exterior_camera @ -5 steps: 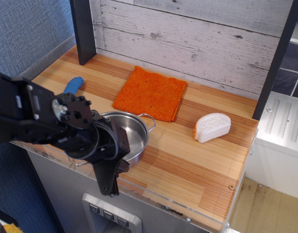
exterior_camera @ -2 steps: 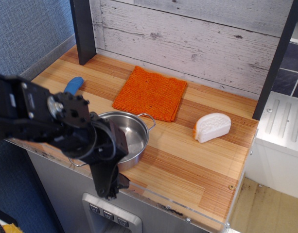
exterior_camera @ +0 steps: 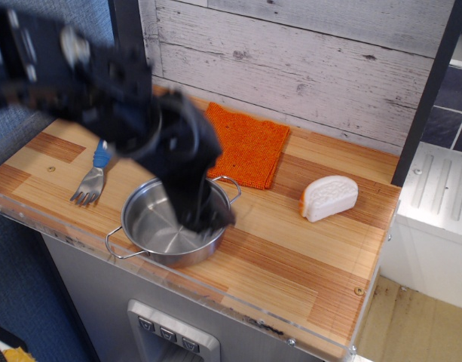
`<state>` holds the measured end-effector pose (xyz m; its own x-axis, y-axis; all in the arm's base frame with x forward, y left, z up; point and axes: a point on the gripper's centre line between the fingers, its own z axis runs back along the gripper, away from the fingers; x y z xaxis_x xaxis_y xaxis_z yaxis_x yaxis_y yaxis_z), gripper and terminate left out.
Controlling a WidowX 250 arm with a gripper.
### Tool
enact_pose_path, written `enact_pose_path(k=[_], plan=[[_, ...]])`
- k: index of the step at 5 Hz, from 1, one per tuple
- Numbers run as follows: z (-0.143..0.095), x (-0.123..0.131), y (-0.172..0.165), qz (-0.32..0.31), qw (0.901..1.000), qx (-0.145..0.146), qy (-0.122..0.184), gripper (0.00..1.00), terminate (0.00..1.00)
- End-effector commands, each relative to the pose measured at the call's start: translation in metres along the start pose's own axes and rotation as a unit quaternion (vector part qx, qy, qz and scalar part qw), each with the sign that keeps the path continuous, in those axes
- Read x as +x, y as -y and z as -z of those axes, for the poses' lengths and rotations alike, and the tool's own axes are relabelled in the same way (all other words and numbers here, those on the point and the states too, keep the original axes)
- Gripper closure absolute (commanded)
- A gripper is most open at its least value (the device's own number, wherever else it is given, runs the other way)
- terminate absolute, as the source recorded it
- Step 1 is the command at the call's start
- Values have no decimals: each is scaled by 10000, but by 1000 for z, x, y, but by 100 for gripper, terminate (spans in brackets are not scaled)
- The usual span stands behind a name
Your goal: Move the pot in front of the orange towel
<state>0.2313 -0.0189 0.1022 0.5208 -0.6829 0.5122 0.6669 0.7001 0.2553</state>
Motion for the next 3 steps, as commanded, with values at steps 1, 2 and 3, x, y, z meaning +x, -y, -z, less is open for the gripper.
enact_pose_path(k=[1,2,3], plan=[[-21,22,-18,-315,9991,119,271,0,0],[-21,22,-18,-315,9991,119,271,0,0],[-21,22,-18,-315,9991,119,271,0,100]])
